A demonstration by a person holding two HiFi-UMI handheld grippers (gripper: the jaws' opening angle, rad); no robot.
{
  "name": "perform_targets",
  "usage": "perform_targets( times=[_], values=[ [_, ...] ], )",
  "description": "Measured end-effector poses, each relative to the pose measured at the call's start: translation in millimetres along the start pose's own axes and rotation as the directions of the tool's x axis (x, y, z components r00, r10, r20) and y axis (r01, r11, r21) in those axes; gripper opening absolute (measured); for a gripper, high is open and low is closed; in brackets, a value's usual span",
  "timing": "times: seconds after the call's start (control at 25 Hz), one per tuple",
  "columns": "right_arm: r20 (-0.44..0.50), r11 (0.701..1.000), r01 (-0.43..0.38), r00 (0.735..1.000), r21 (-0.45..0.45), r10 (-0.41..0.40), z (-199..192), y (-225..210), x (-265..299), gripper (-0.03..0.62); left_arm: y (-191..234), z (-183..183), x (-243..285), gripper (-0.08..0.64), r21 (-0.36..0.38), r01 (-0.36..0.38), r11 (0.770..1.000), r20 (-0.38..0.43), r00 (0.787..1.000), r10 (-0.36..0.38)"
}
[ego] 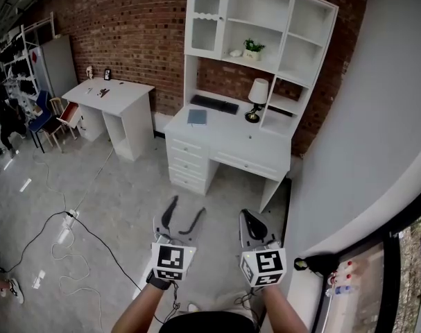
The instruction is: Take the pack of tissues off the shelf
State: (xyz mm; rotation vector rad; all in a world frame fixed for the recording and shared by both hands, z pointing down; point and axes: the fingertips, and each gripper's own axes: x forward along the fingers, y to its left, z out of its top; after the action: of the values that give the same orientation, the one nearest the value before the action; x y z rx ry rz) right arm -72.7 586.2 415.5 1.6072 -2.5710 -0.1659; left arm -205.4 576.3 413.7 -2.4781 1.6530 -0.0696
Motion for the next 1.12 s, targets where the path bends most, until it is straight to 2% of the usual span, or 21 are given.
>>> perform_targets(
  times=[0.04, 0.32, 0.52, 0.64, 0.84, 1.12],
  values=[
    [-0.001, 1.000, -0.002, 1.000, -0.002, 0.002, -0.4, 0.8, 0.4, 0.005, -1.5, -1.0, 1.9, 0.461, -0.002, 0.008, 1.000, -0.003, 1.000, -0.008],
    [-0.020, 1.000, 0.000, 1.000, -0.003, 0.000, -6.9, 0.1, 3.9, 0.005, 4.3, -4.1, 9.4, 0.466, -0.019, 0.003, 1.000, -0.003, 1.000, -0.003],
    [-0.052, 0.999, 0.021, 0.998, -0.031, -0.022, -11.1, -24.9, -4.0, 0.005, 3.1, -7.9, 25.0, 0.467, -0.012, 0.003, 1.000, -0.017, 1.000, -0.003],
    [-0.065, 0.999, 0.049, 0.997, -0.023, -0.051, -14.9, -59.7, 5.9, 0.005, 1.4, -9.0, 60.7, 0.467, -0.001, 0.001, 1.000, -0.027, 1.000, -0.001],
    [-0.083, 0.997, 0.069, 0.994, 0.026, -0.067, -27.3, -109.8, 36.8, 0.005, -4.3, -17.3, 116.3, 0.466, -0.028, -0.005, 1.000, -0.050, 0.999, 0.003],
    [-0.002, 0.997, 0.040, 0.999, 0.068, -0.040, -22.6, -171.6, 95.3, 0.005, 2.8, -17.7, 199.6, 0.466, -0.045, -0.021, 0.999, -0.078, 0.997, 0.018]
  ],
)
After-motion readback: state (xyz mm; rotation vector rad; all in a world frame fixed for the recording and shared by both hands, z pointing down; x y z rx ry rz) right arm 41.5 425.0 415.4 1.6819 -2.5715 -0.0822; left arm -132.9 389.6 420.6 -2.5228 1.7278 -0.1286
